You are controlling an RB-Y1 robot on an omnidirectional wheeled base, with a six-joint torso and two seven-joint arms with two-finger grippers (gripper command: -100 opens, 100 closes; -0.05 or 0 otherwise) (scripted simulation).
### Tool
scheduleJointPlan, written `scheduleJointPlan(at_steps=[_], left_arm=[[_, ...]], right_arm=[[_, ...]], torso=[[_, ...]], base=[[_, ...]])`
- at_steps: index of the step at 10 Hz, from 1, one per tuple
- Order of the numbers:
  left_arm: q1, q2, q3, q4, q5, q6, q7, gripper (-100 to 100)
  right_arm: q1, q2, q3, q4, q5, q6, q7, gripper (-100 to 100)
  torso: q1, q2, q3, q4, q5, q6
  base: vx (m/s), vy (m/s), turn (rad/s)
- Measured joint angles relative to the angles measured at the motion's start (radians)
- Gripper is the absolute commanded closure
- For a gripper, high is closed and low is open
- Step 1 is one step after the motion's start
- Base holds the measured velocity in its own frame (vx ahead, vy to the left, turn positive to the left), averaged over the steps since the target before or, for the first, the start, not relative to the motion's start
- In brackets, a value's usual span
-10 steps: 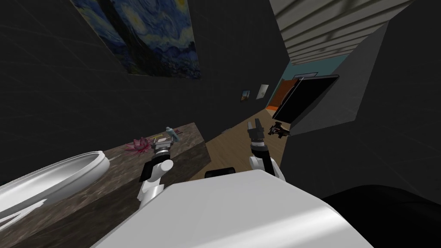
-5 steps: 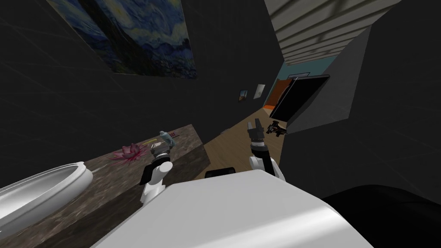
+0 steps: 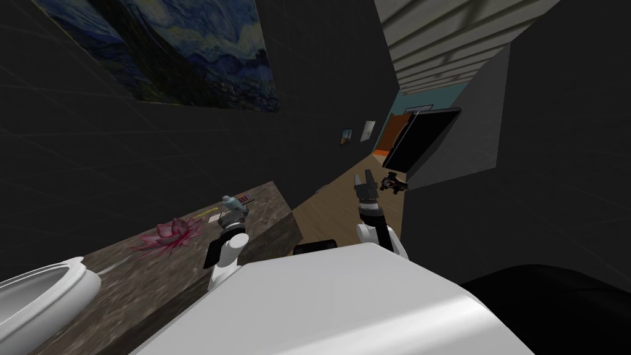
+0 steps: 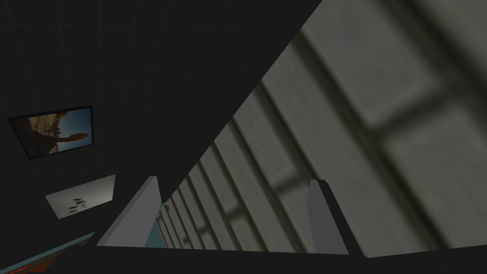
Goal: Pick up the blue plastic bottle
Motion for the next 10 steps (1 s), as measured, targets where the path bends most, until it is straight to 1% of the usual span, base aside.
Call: scheduleJointPlan(at_steps=[1,3,4,5,7,9,10], left_arm=[[0.000,0.000,0.000,0.000,0.000,0.000,0.000,-100],[-0.053,0.018,-0.009,0.056,-0.013,-0.037,0.008,-100],[-0.084,0.023,-0.002,0.090,-0.015,-0.037,0.007,-100],[-0.093,0.026,-0.006,0.118,-0.015,-0.042,0.009,-100],[-0.161,0.033,-0.004,0.170,-0.031,-0.067,0.009,-100],[-0.181,0.035,-0.004,0.216,-0.033,-0.070,0.009,-100],[-0.209,0.051,-0.016,0.248,-0.041,-0.094,0.017,-100]], right_arm=[[0.000,0.000,0.000,0.000,0.000,0.000,0.000,0],[0.000,0.000,0.000,0.000,0.000,0.000,0.000,0],[0.000,0.000,0.000,0.000,0.000,0.000,0.000,0],[0.000,0.000,0.000,0.000,0.000,0.000,0.000,0],[0.000,0.000,0.000,0.000,0.000,0.000,0.000,0],[0.000,0.000,0.000,0.000,0.000,0.000,0.000,0],[0.000,0.000,0.000,0.000,0.000,0.000,0.000,0]], torso=[[-0.004,0.003,0.002,0.001,-0.001,0.000],[-0.005,0.009,0.006,0.002,-0.001,0.000],[-0.006,0.009,0.005,0.002,-0.001,0.000],[-0.006,0.008,0.005,0.002,-0.002,0.000],[-0.006,0.010,0.006,0.002,-0.002,0.000],[-0.006,0.007,0.004,0.002,-0.002,0.000],[-0.006,0.009,0.005,0.002,-0.002,0.000]], base=[[-0.045,0.019,0.072],[-0.062,0.014,0.011],[-0.022,0.003,-0.007],[-0.066,0.015,0.070],[-0.058,0.016,0.012],[-0.029,0.008,0.036],[-0.072,0.021,0.032]])
